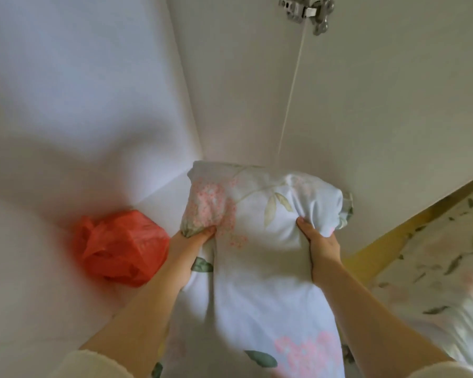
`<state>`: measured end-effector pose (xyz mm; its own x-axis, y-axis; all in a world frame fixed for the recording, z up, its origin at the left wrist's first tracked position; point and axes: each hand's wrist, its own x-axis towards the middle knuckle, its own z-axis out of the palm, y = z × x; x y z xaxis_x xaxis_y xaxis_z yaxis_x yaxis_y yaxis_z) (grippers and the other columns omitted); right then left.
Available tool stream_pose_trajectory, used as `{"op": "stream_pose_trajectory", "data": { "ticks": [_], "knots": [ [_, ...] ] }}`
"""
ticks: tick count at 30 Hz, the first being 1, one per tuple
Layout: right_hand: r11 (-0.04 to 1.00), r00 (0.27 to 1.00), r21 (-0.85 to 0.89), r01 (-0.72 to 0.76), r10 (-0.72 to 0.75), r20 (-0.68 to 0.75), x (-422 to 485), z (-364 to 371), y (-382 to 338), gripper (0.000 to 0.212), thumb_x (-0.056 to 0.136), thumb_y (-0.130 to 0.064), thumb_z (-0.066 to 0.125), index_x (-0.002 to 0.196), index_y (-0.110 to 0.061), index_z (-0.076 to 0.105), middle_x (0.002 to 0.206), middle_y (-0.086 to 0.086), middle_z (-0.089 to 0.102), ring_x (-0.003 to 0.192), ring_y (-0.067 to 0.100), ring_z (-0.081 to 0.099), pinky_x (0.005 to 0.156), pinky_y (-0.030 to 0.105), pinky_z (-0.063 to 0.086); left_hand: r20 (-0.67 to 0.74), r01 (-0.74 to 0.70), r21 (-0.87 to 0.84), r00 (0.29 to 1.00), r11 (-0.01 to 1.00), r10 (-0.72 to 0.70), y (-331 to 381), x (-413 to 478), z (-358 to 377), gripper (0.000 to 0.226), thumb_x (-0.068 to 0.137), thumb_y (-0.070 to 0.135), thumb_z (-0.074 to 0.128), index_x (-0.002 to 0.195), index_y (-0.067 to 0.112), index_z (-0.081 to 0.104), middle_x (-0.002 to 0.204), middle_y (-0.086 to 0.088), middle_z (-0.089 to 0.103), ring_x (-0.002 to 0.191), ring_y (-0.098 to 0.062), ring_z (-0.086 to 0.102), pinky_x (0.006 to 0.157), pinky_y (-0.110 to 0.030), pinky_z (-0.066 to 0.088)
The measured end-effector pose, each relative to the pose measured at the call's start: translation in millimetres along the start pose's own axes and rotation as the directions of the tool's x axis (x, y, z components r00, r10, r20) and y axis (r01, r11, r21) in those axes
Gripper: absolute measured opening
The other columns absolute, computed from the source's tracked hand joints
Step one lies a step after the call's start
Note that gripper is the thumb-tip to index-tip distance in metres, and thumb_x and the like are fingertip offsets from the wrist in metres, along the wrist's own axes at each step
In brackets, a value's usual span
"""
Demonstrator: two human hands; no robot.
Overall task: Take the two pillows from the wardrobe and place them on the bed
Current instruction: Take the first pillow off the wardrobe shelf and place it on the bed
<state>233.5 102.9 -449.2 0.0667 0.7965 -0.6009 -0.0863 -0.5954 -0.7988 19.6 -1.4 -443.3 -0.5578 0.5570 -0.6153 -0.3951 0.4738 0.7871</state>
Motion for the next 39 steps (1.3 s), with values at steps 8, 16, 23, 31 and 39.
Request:
{"op": "stream_pose_trajectory", "data": {
  "ticks": [8,16,23,31,39],
  "knots": [
    [0.991,0.968,0.077,-0.11,0.125,-0.216,5,-99,25,0.063,0.068,-0.037,0.077,0.121,-0.015,0.051,0.088,-0.001,0.057,0.08,0.023,0.054,0.077,0.038,0.045,0.226,0.051,0.204,0.969,0.978,-0.098,-29,-6,78,0.047,0.071,0.017,0.075,0.113,0.004,0.057,0.087,-0.013,0.07,0.071,-0.028,0.069,0.059,-0.032,0.057],
    [0.951,0.885,0.242,-0.192,0.275,-0.377,-14,-209,61,0.076,0.068,-0.037,0.077,0.13,-0.008,0.044,0.118,0.011,0.056,0.094,0.028,0.05,0.085,0.039,0.044,0.309,0.03,0.466,0.931,0.884,-0.194,-62,-49,165,0.067,0.069,0.029,0.077,0.125,0.007,0.046,0.106,-0.019,0.063,0.049,-0.03,0.067,0.039,-0.029,0.052],
    [0.932,0.852,0.338,-0.135,0.283,-0.441,-24,-290,60,0.089,0.066,-0.044,0.076,0.138,-0.012,0.034,0.131,0.012,0.05,0.116,0.034,0.048,0.096,0.043,0.038,0.385,-0.068,0.588,0.9,0.806,-0.205,-79,-98,244,0.079,0.073,0.031,0.075,0.136,0.009,0.033,0.082,0.0,0.051,0.038,-0.023,0.059,0.032,-0.023,0.048],
    [0.928,0.751,0.37,0.046,0.212,-0.625,-49,-384,52,0.077,0.071,-0.041,0.073,0.134,-0.01,0.04,0.131,0.014,0.051,0.117,0.033,0.048,0.088,0.038,0.036,0.534,-0.143,0.542,0.82,0.828,-0.208,-109,-152,340,0.056,0.077,0.027,0.071,0.124,0.007,0.048,0.096,-0.005,0.059,0.078,-0.027,0.061,0.034,-0.022,0.048],
    [0.867,0.602,0.457,0.199,0.26,-0.755,-71,-441,59,0.074,0.074,-0.036,0.072,0.135,-0.011,0.04,0.134,0.013,0.05,0.12,0.031,0.047,0.09,0.035,0.034,0.682,-0.294,0.605,0.671,0.74,-0.291,-136,-182,425,0.062,0.075,0.033,0.071,0.125,0.006,0.047,0.13,-0.009,0.051,0.098,-0.02,0.05,0.063,-0.024,0.046]
  ]
}}
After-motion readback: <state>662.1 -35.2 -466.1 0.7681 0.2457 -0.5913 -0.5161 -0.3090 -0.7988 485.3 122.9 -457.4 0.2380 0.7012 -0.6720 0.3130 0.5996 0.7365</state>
